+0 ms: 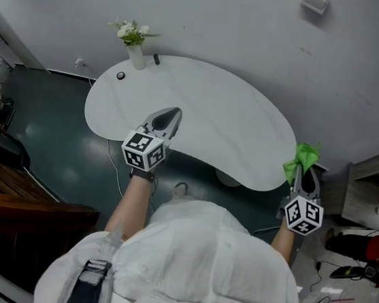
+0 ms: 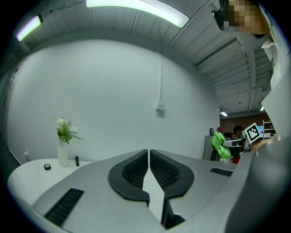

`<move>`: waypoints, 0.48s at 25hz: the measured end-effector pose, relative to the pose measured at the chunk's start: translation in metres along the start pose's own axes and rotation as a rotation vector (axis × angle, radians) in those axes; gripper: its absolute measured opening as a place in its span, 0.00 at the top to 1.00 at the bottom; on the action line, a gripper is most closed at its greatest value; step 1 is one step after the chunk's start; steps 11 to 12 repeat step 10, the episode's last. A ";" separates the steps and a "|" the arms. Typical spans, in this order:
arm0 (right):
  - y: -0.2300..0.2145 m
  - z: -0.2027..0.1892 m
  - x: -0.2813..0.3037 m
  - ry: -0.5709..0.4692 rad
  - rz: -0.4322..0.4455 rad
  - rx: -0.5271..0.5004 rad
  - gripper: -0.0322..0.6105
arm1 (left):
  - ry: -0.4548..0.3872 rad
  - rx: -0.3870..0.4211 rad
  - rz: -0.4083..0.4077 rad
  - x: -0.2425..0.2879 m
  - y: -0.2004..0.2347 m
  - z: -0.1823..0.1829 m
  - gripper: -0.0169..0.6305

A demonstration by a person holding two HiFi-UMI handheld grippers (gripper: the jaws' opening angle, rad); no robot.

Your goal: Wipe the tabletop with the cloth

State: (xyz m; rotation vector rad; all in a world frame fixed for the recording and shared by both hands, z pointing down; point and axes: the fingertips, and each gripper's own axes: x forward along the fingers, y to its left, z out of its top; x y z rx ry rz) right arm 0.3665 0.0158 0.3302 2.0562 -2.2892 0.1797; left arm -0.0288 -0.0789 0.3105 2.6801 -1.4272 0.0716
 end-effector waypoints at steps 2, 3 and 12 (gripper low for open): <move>-0.001 0.001 -0.002 -0.005 -0.007 0.000 0.83 | -0.005 -0.006 0.000 -0.002 0.000 -0.001 0.93; -0.002 0.002 -0.003 -0.008 -0.010 -0.002 0.83 | -0.009 -0.006 0.000 -0.002 0.001 0.000 0.93; 0.005 0.007 -0.005 -0.024 -0.011 -0.004 0.83 | -0.019 -0.003 -0.003 -0.012 0.003 0.005 0.93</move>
